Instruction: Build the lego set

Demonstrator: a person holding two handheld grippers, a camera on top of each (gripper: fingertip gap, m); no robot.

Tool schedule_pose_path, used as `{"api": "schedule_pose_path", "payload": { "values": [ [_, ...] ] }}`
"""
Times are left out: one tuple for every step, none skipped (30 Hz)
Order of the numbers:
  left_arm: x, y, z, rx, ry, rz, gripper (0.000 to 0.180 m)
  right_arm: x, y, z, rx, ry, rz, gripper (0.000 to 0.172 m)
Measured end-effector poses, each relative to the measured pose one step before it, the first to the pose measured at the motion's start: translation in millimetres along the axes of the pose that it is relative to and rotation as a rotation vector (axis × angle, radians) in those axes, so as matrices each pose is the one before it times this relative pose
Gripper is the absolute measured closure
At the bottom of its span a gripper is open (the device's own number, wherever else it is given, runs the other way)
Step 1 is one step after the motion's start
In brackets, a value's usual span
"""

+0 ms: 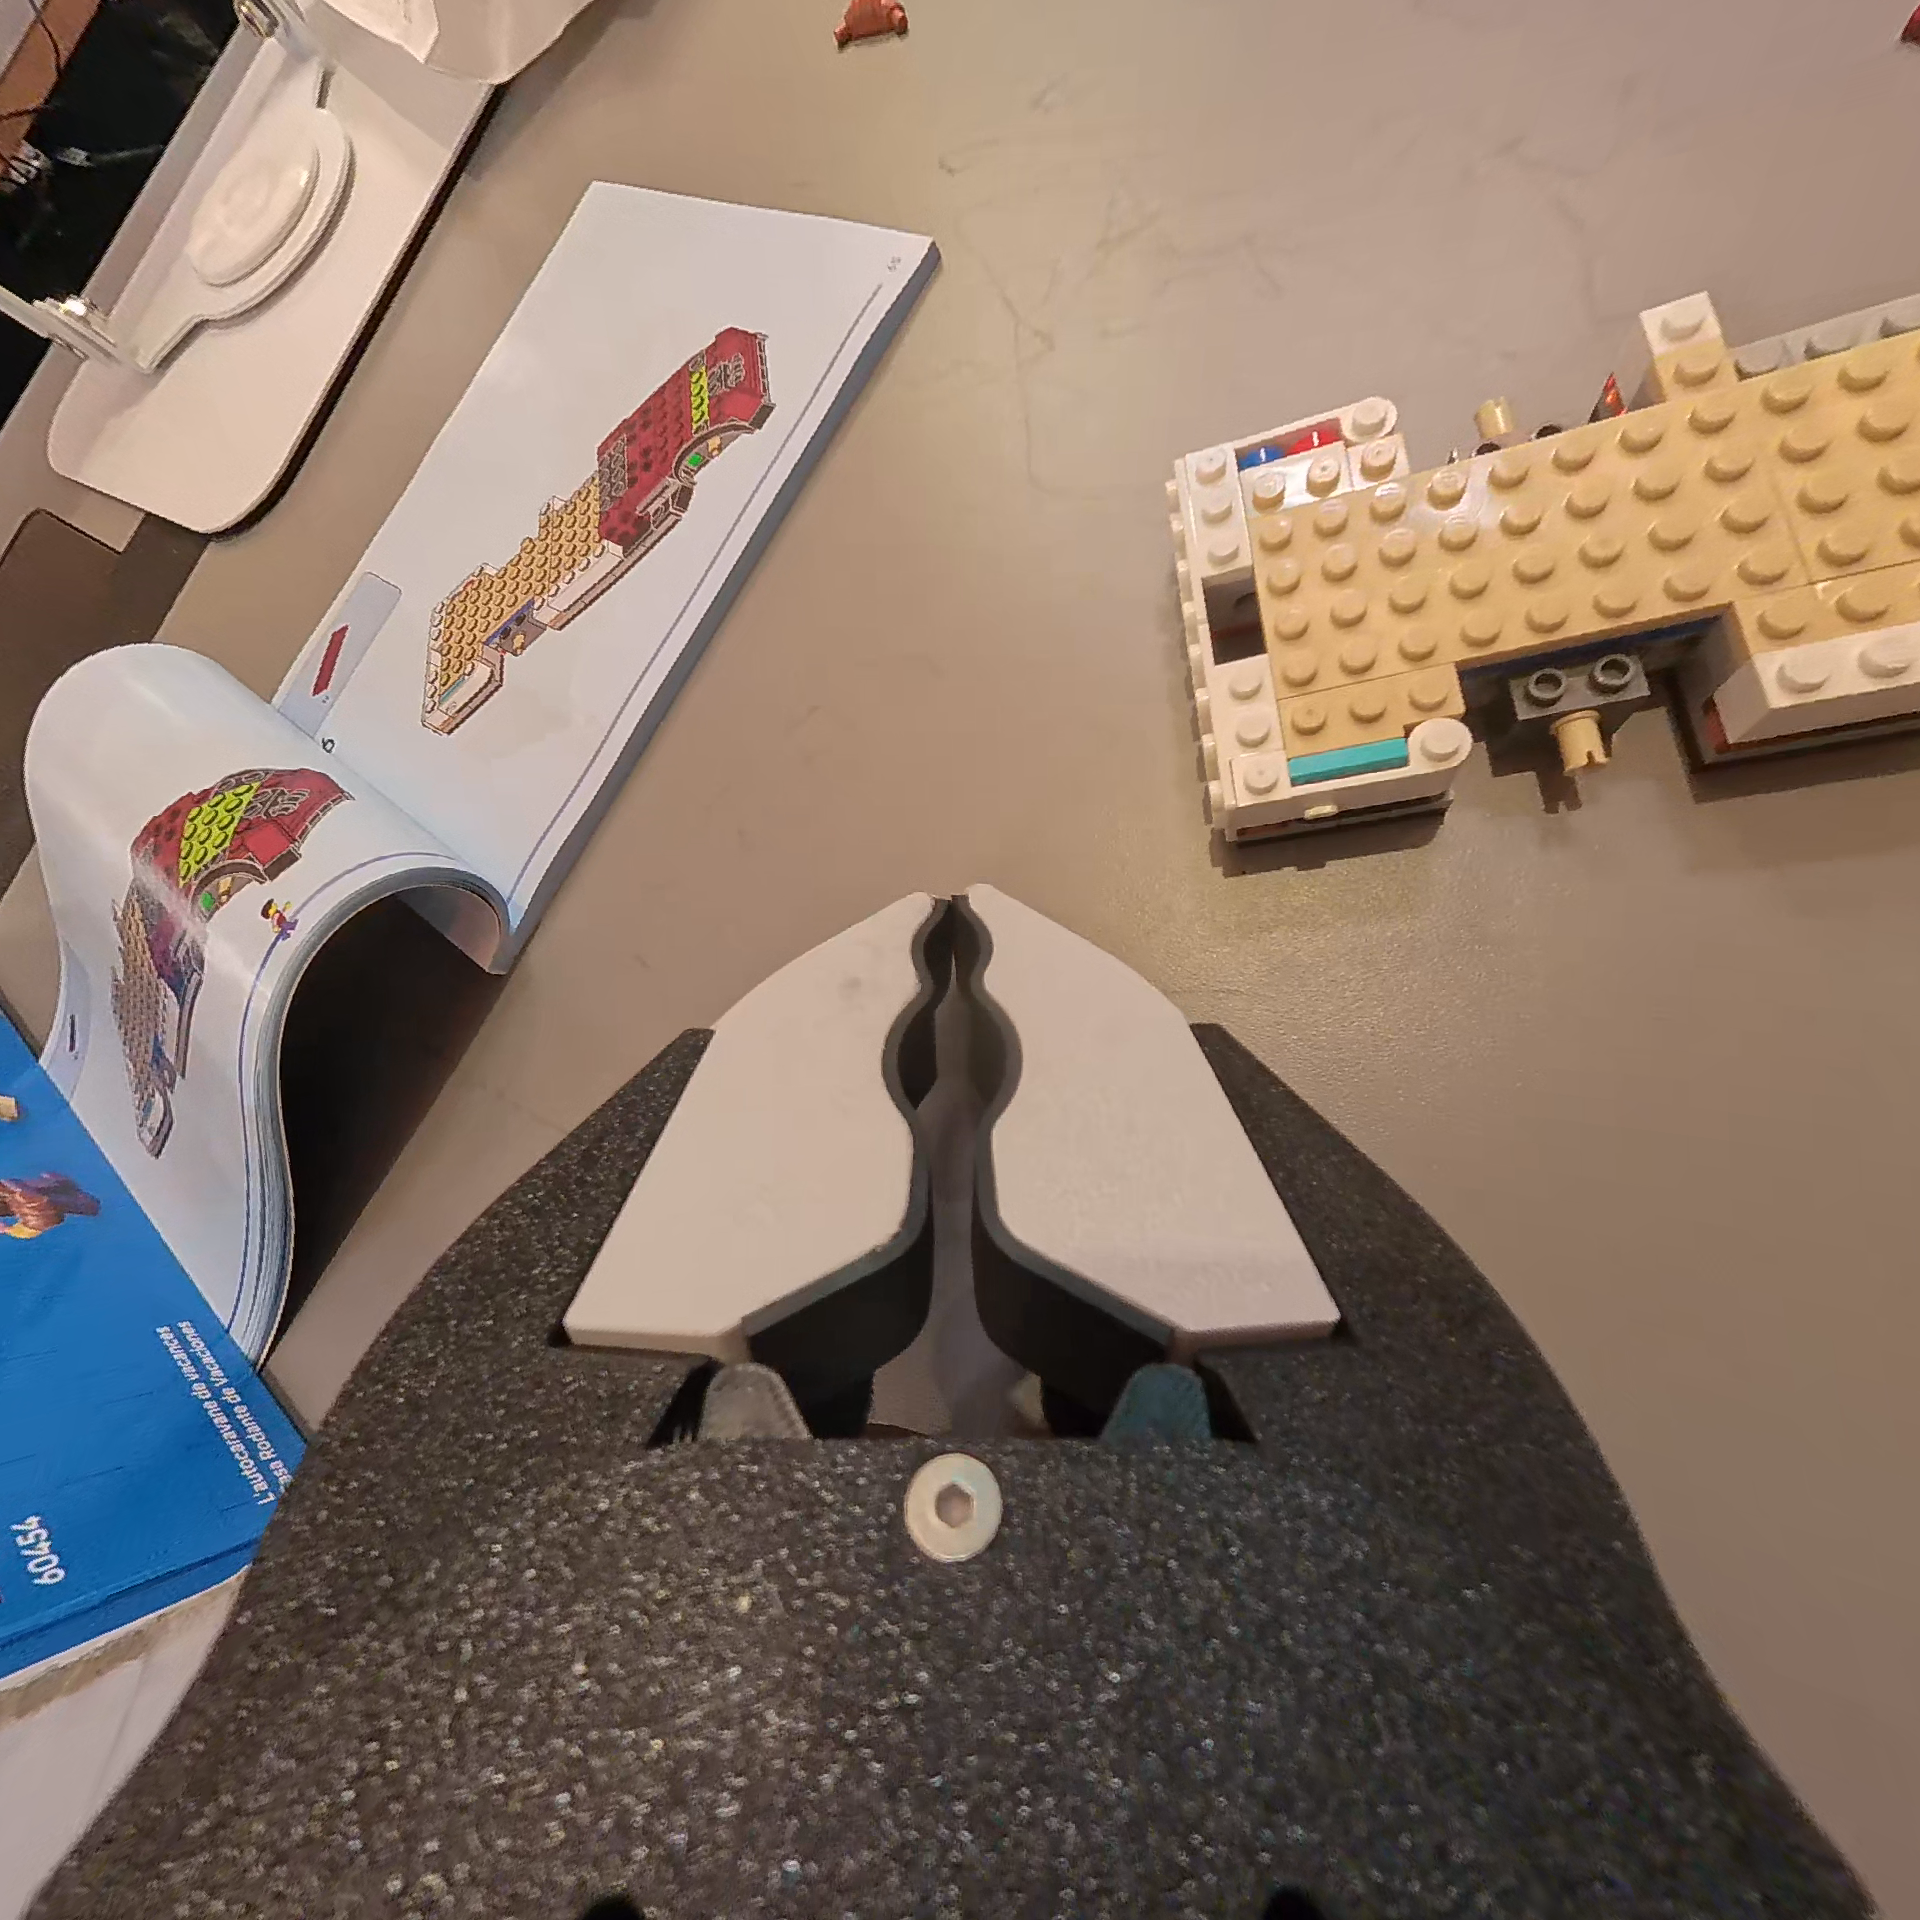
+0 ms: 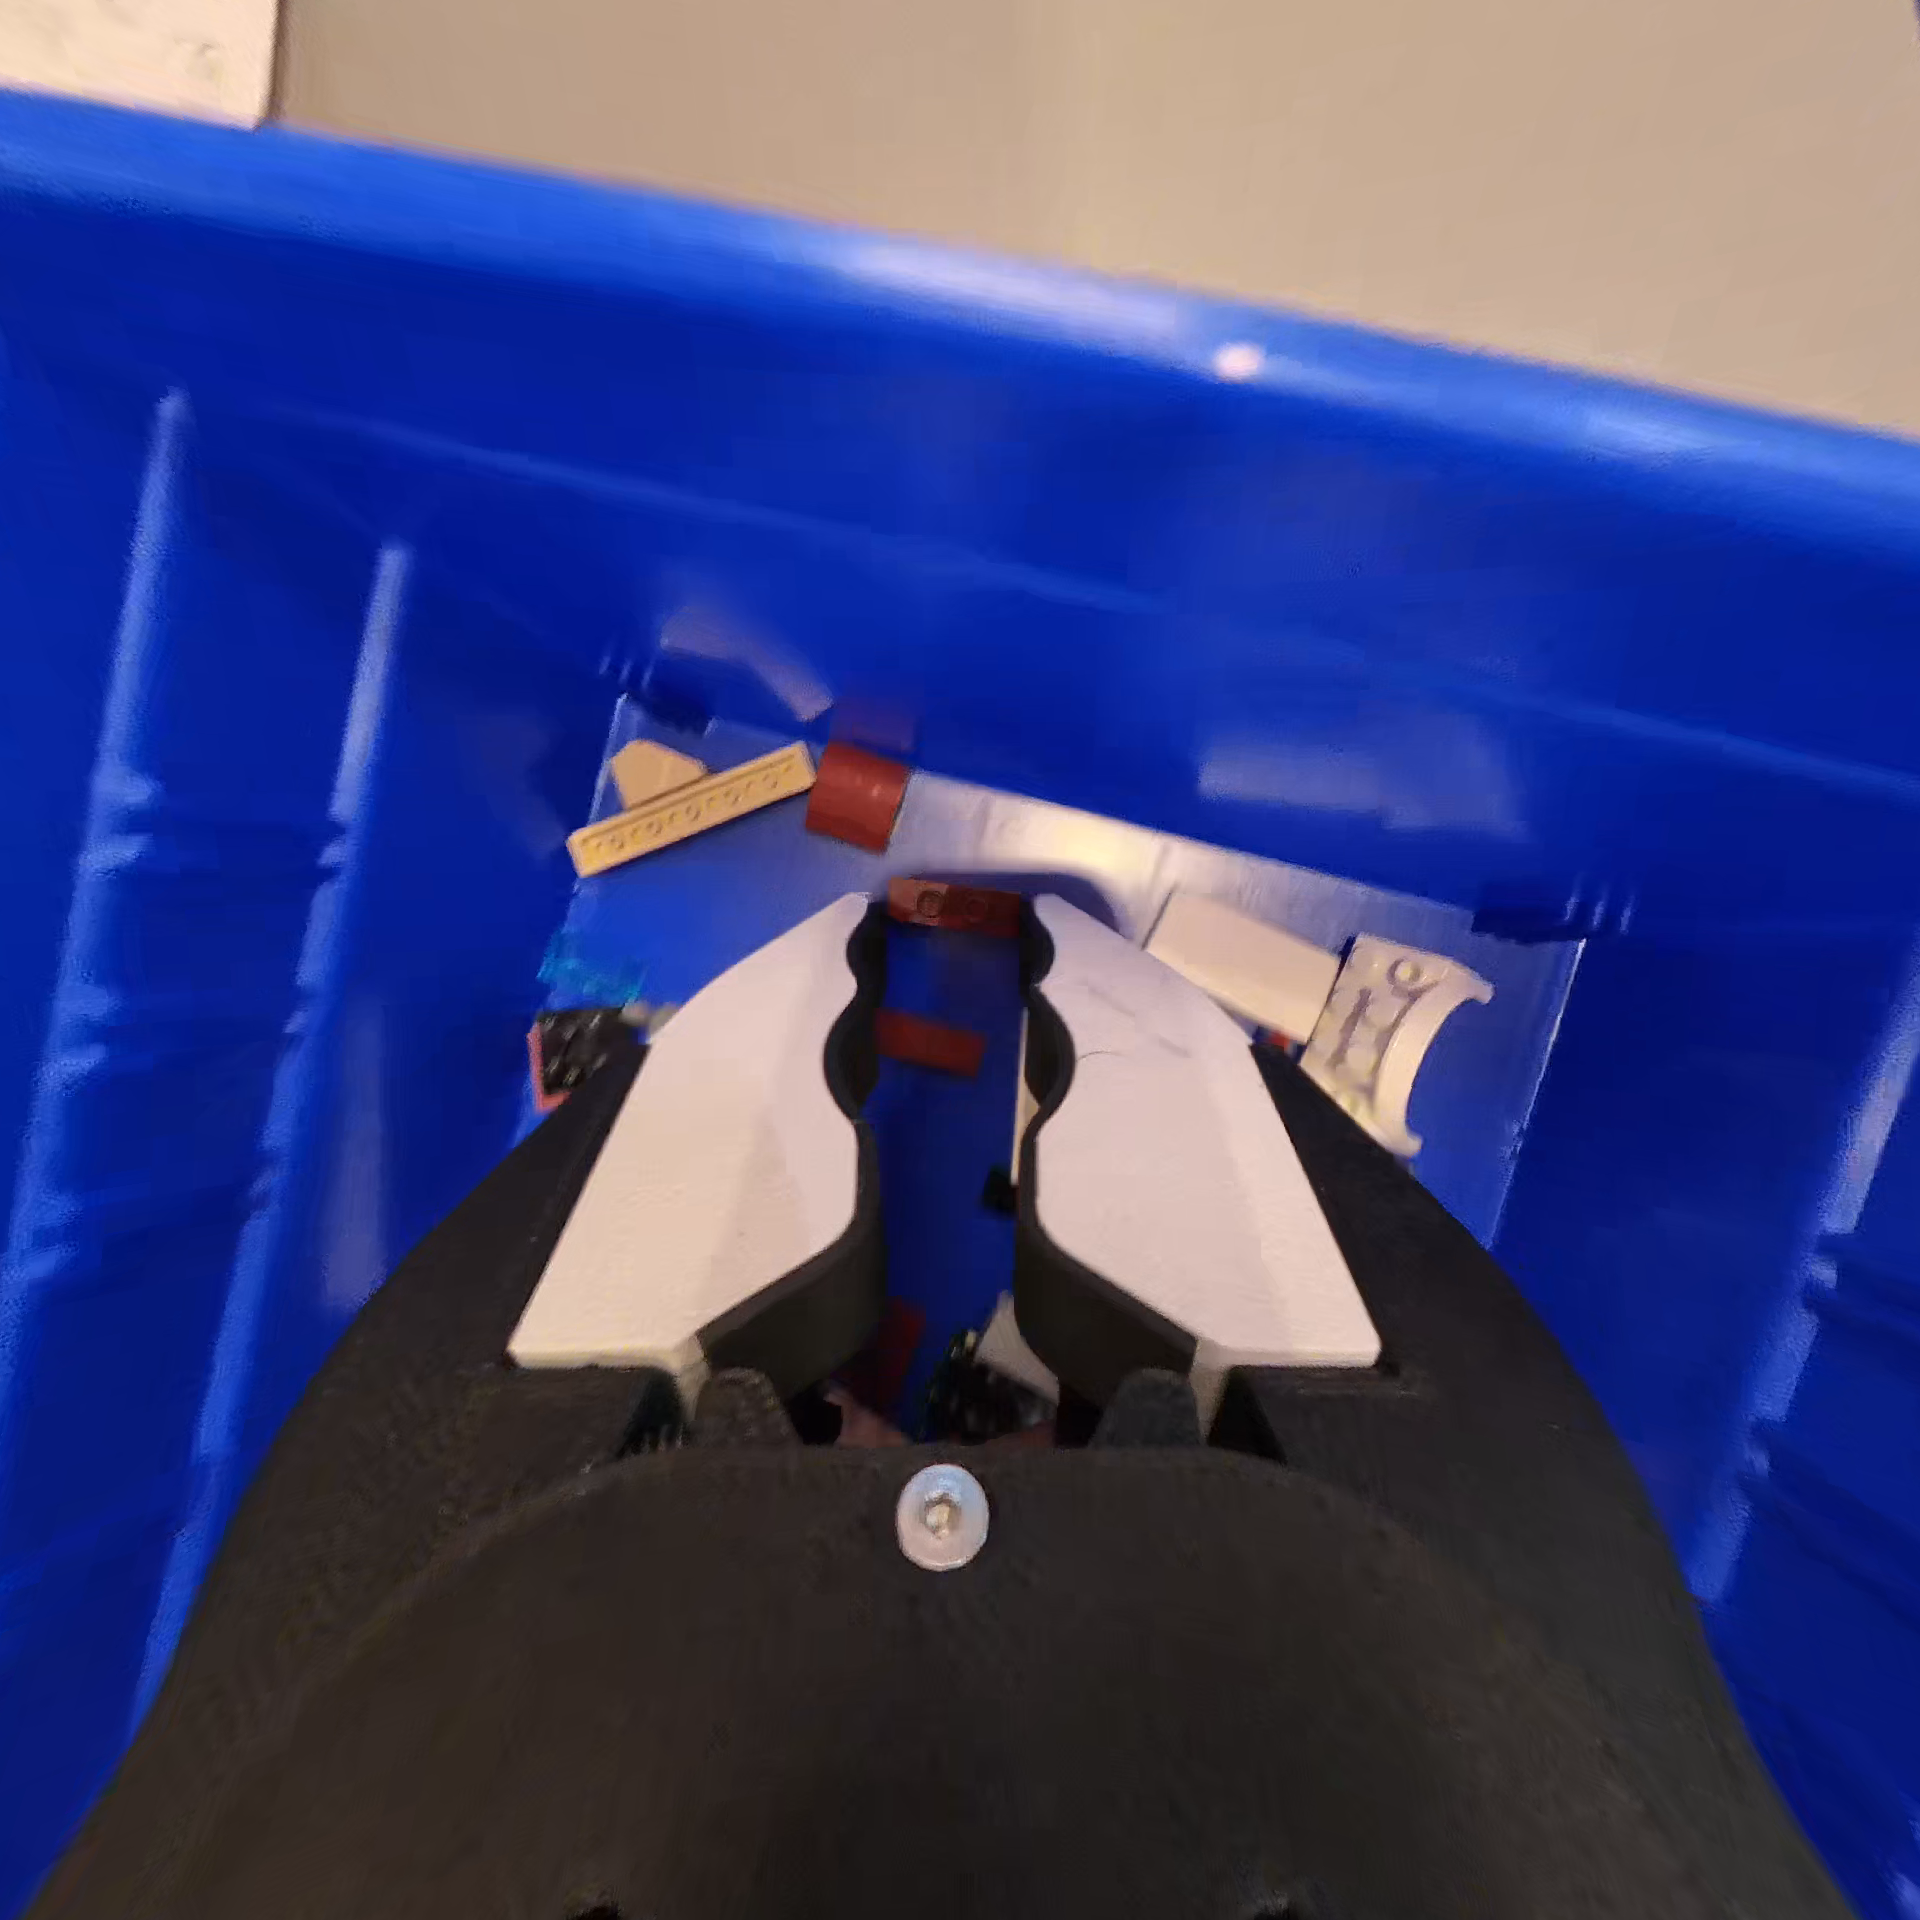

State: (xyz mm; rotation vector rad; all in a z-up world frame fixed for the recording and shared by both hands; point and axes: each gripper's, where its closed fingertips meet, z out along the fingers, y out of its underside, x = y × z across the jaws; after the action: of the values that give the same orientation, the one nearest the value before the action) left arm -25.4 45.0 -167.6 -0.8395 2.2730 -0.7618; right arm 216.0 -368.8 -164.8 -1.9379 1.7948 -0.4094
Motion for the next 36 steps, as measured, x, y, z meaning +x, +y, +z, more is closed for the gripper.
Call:
{"api": "schedule_pose_path", "payload": {
  "values": [
    [0.06, 0.10, 0.01, 0.0000, 0.0014, -0.0010, 0.180, -5.75, 4.75, -8.57, 0.0001, -0.0222, -0.0224, 0.146],
    [-0.06, 0.15, -0.12, 0.0000, 0.0017, -0.0014, 0.180, -7.19, 4.48, -10.53, 0.0083, -0.0230, -0.0276, 0.146],
    [-0.02, 0.02, 0.09, -0.0004, 0.0024, -0.0024, 0.180, -7.96, 3.79, -12.15, 0.0157, -0.0193, -0.0311, 0.146],
    [0.14, 0.06, 0.12, -0.0004, 0.0025, -0.0020, 0.180, -8.85, 3.62, -13.02, 0.0185, -0.0162, -0.0364, 0.147],
    [0.04, 0.01, 0.00, -0.0002, 0.0019, -0.0012, 0.180, -11.46, 3.38, -13.72, 0.0216, -0.0234, -0.0414, 0.146],
    [0.05, 0.00, 0.10, -0.0001, 0.0014, -0.0009, 0.180, -13.53, 4.04, -14.10, 0.0187, -0.0268, -0.0396, 0.146],
    [0.03, 0.03, 0.04, 0.0000, 0.0009, -0.0006, 0.180, -16.27, 4.11, -14.67, 0.0189, -0.0327, -0.0376, 0.146],
    [0.03, -0.04, -0.08, 0.0003, 0.0011, 0.0001, 0.180, -20.75, 2.86, -15.54, 0.0283, -0.0465, -0.0395, 0.147],
    [0.11, 0.02, 0.04, 0.0000, 0.0013, -0.0009, 0.180, -22.19, 2.53, -15.74, 0.0288, -0.0399, -0.0385, 0.146],
    [-0.08, 0.01, -0.01, -0.0002, 0.0007, -0.0017, 0.179, -21.99, 2.38, -14.58, 0.0259, -0.0241, -0.0406, 0.147],
    [-0.01, 0.00, 0.00, 0.0000, -0.0001, 0.0000, 0.179, -23.12, 1.48, -12.54, 0.0313, -0.0232, -0.0452, 0.146],
    [0.15, -0.02, -0.08, 0.0009, -0.0004, 0.0031, 0.179, -24.81, 0.77, -9.19, 0.0335, -0.0296, -0.0426, 0.147],
    [0.29, -0.11, 0.11, 0.0002, 0.0013, 0.0026, 0.180, -25.27, 0.97, -4.50, 0.0266, -0.0349, -0.0380, 0.147],
    [0.01, -0.05, 0.07, -0.0001, 0.0023, -0.0011, 0.180, -25.13, 2.14, 0.37, 0.0175, -0.0396, -0.0352, 0.147],
    [-0.06, 0.03, 0.17, -0.0006, 0.0029, -0.0037, 0.180, -24.10, 3.54, 5.01, 0.0075, -0.0429, -0.0319, 0.147],
    [-0.06, 0.08, 0.04, -0.0005, 0.0038, -0.0043, 0.179, -21.48, 5.01, 9.04, -0.0013, -0.0422, -0.0315, 0.147],
    [-0.16, 0.17, 0.05, -0.0004, 0.0027, -0.0038, 0.179, -16.55, 6.76, 12.38, -0.0098, -0.0318, -0.0314, 0.147],
    [-0.10, -0.01, 0.09, -0.0002, 0.0019, -0.0022, 0.179, -10.53, 8.55, 13.99, -0.0220, -0.0174, -0.0244, 0.147],
    [-0.02, -0.09, -0.05, 0.0006, 0.0010, 0.0006, 0.179, -6.35, 8.78, 14.09, -0.0275, -0.0108, -0.0175, 0.147],
    [0.39, -0.11, -0.02, 0.0016, 0.0020, 0.0041, 0.179, -3.41, 7.17, 12.97, -0.0244, -0.0073, -0.0136, 0.147],
    [0.51, -0.20, -0.12, 0.0025, 0.0042, 0.0060, 0.179, -0.67, 5.02, 11.16, -0.0200, -0.0013, -0.0078, 0.147],
    [0.41, -0.12, 0.11, 0.0016, 0.0061, 0.0026, 0.179, 1.27, 3.92, 9.63, -0.0216, 0.0021, -0.0043, 0.147],
    [0.33, -0.01, 0.07, 0.0002, 0.0078, -0.0025, 0.179, 1.15, 4.06, 8.66, -0.0313, -0.0034, -0.0069, 0.147],
    [0.10, 0.13, 0.21, -0.0004, 0.0089, -0.0059, 0.179, 1.13, 4.82, 7.79, -0.0415, -0.0051, -0.0099, 0.147],
    [0.56, -0.05, -0.01, 0.0009, 0.0122, -0.0063, 0.178, 2.52, 3.39, 6.23, -0.0343, 0.0075, -0.0094, 0.147],
    [0.79, -0.08, -0.12, 0.0012, 0.0106, -0.0035, 0.177, 3.53, 1.01, 4.55, -0.0143, 0.0184, -0.0119, 0.147],
    [0.90, -0.23, -0.21, 0.0021, 0.0093, -0.0005, 0.176, 2.37, 1.48, 4.28, -0.0160, 0.0120, -0.0136, 0.147],
    [0.89, -0.11, -0.14, 0.0019, 0.0078, 0.0014, 0.175, -0.55, 1.80, 3.65, -0.0173, -0.0098, -0.0085, 0.147],
    [0.77, -0.18, -0.09, 0.0014, 0.0059, 0.0015, 0.174, -2.40, -0.63, 1.01, -0.0021, -0.0243, 0.0031, 0.147],
    [0.40, -0.07, -0.12, 0.0007, 0.0038, 0.0010, 0.174, -2.31, -0.70, -0.77, 0.0001, -0.0237, 0.0081, 0.146],
    [0.09, -0.03, 0.06, 0.0000, 0.0011, -0.0003, 0.174, -1.21, -0.32, -1.76, 0.0037, -0.0126, 0.0033, 0.145],
    [-0.12, -0.01, 0.00, 0.0001, -0.0009, 0.0000, 0.173, 0.34, -1.03, -3.32, 0.0167, 0.0028, 0.0016, 0.143],
    [0.00, -0.07, -0.08, 0.0004, -0.0017, 0.0017, 0.173, 0.29, -0.74, -5.04, 0.0218, 0.0069, -0.0009, 0.142],
    [-0.06, 0.00, -0.01, 0.0004, -0.0021, 0.0021, 0.173, -0.68, 0.22, -6.76, 0.0226, 0.0058, -0.0063, 0.141],
    [-0.07, -0.10, -0.02, 0.0004, -0.0019, 0.0014, 0.173, -0.29, 1.48, -8.08, 0.0224, 0.0113, -0.0100, 0.141],
    [-0.15, 0.01, -0.05, 0.0002, -0.0013, 0.0007, 0.173, 1.18, 3.21, -8.56, 0.0179, 0.0201, -0.0114, 0.141]
  ]
}}
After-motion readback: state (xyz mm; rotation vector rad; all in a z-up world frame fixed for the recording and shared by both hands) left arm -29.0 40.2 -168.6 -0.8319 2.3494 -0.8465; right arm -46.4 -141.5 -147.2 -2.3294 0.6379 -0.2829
